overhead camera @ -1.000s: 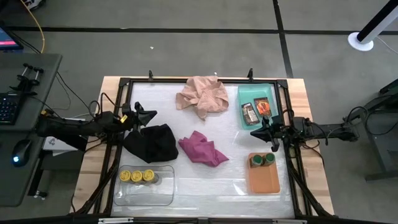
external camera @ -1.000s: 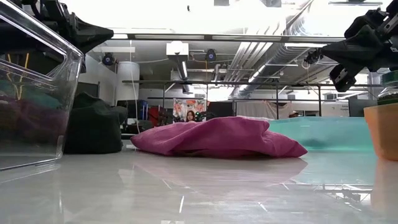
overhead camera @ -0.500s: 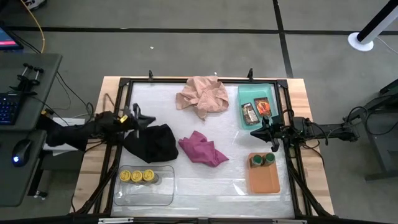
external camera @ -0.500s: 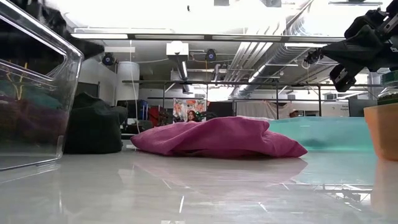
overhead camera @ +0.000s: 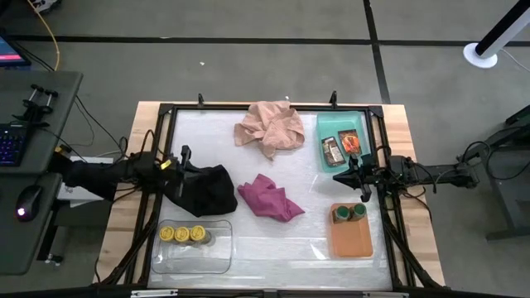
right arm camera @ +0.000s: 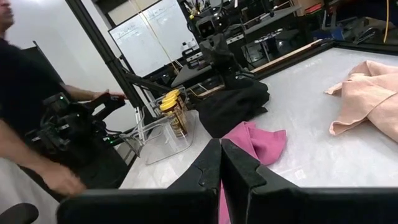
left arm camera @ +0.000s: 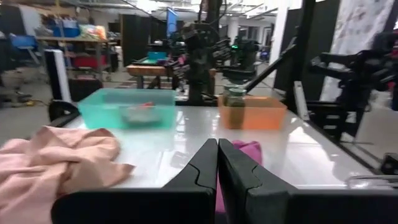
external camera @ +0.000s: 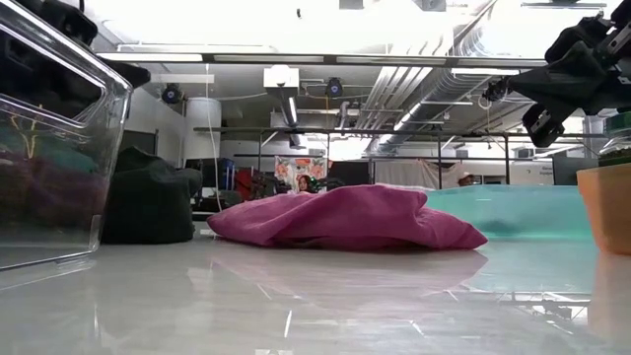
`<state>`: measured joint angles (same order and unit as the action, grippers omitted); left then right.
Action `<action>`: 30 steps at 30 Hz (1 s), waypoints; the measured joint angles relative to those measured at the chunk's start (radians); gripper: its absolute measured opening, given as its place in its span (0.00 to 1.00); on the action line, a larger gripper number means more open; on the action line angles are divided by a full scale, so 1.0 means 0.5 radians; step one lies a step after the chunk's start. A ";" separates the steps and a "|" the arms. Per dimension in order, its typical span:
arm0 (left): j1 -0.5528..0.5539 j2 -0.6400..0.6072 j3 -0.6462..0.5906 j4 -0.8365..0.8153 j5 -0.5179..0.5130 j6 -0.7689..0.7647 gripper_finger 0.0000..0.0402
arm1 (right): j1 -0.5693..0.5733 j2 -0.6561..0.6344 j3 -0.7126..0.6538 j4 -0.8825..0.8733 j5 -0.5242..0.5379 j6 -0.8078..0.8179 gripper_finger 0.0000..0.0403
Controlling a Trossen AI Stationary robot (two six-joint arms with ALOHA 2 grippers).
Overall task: Sort spices by type
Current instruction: Return to Home Position
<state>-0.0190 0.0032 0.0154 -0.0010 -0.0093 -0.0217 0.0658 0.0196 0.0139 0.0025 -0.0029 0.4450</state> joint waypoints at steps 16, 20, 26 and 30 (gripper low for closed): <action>-0.284 0.000 -0.001 0.001 -0.005 -0.022 0.00 | 0.000 0.001 0.000 0.000 0.000 0.000 0.00; -0.284 0.008 -0.001 0.001 -0.005 -0.022 0.00 | 0.000 0.001 0.000 0.000 0.000 0.000 0.00; -0.284 0.008 -0.002 0.001 -0.005 -0.023 0.00 | 0.000 0.001 0.000 0.000 0.000 0.000 0.00; -0.284 0.008 -0.002 0.001 -0.005 -0.023 0.00 | 0.000 0.001 0.000 0.000 -0.001 0.000 0.00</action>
<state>-0.1608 0.0074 0.0147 -0.0006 -0.0116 -0.0330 0.0658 0.0200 0.0139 0.0025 -0.0032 0.4450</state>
